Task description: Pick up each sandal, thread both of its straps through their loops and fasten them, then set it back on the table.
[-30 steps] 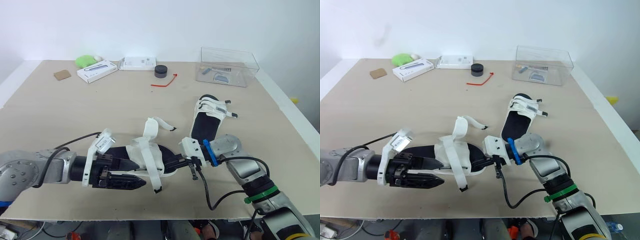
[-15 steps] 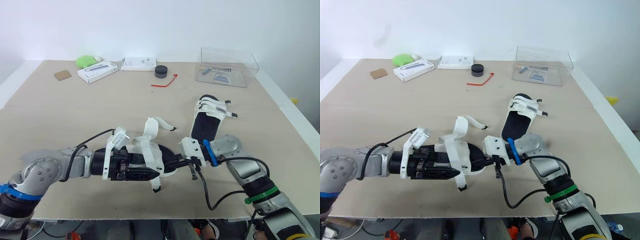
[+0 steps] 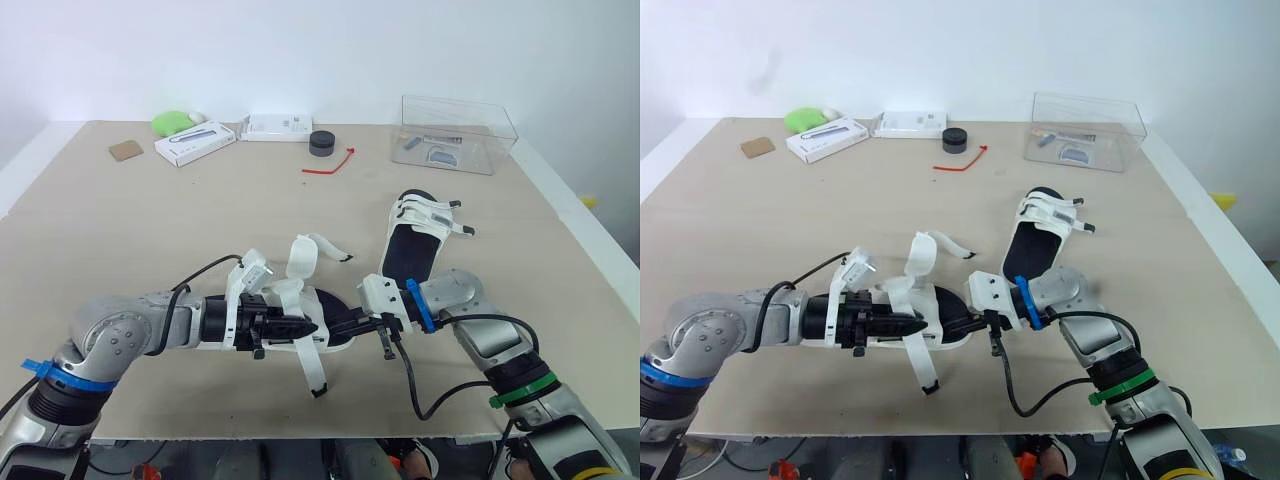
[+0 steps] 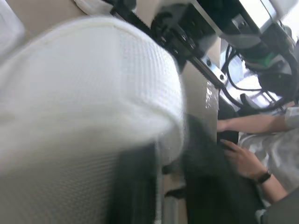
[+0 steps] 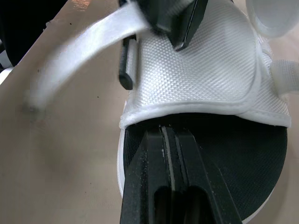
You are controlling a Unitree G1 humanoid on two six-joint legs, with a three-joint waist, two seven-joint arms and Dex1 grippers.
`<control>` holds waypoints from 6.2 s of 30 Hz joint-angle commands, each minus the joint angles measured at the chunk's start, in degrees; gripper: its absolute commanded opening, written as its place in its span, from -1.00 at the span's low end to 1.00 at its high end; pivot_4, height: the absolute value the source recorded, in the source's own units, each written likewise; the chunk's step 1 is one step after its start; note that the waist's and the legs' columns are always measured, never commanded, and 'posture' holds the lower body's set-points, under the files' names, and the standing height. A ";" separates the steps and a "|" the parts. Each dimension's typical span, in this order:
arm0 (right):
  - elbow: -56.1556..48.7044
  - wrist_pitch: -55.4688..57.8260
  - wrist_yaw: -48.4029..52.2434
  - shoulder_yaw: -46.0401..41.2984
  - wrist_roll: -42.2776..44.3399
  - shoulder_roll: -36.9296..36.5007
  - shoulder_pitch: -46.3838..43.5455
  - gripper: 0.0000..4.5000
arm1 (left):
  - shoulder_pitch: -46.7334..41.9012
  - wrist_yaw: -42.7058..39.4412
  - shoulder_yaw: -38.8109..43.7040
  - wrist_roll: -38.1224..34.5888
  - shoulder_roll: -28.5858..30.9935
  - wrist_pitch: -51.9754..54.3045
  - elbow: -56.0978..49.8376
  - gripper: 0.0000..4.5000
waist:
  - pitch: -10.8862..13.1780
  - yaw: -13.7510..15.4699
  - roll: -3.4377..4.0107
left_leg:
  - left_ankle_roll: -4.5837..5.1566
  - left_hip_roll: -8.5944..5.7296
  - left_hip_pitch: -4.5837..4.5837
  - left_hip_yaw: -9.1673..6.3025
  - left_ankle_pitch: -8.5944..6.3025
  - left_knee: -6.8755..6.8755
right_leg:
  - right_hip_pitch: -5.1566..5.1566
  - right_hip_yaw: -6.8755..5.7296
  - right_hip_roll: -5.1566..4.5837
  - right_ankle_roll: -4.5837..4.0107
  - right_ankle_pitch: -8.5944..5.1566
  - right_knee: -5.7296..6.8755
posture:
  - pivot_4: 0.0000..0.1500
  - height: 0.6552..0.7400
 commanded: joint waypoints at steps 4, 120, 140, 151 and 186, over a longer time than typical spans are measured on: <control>-0.23 -0.17 0.03 0.06 -0.72 -0.09 -0.53 -1.00 | -7.67 -5.93 10.11 -7.30 0.97 6.55 11.57 -0.99 | 0.00 -0.01 0.00 | 0.01 0.01 -0.02 -0.05 0.01 0.00 | -0.01 -0.07 0.03 -0.01 0.00 0.00 | 1.00 1.00; -2.64 0.76 -0.77 0.76 -1.22 0.13 0.49 -1.00 | -22.53 -47.57 -4.21 40.43 -1.45 -14.66 36.90 -0.99 | 0.00 -0.13 -0.01 | 0.09 0.03 -0.25 -0.11 -0.04 -0.01 | -0.17 -0.23 0.11 -0.10 -0.10 -0.02 | 1.00 1.00; -2.90 0.67 -0.79 0.46 -1.36 -0.26 0.66 -1.00 | -23.00 -51.76 -4.28 38.75 -0.67 -13.09 32.78 -0.99 | 0.00 -0.14 -0.01 | 0.10 0.03 -0.25 -0.10 -0.05 -0.01 | -0.17 -0.23 0.15 -0.10 -0.10 -0.02 | 1.00 1.00; -2.84 0.32 -0.82 0.49 -1.55 -0.40 0.75 -1.00 | -24.45 -53.51 -4.84 41.18 -0.02 -14.86 36.47 -0.99 | 0.00 -0.14 -0.01 | 0.10 0.02 -0.26 -0.11 -0.05 -0.01 | -0.17 -0.26 0.15 -0.10 -0.10 -0.02 | 1.00 1.00; -2.33 0.37 -0.92 0.69 -1.73 0.07 0.33 -1.00 | -23.25 -52.94 -5.94 41.81 -0.63 -13.80 33.26 -0.99 | 0.00 -0.15 -0.01 | 0.11 0.02 -0.25 -0.10 -0.06 -0.01 | -0.17 -0.20 0.15 -0.10 -0.10 -0.01 | 1.00 1.00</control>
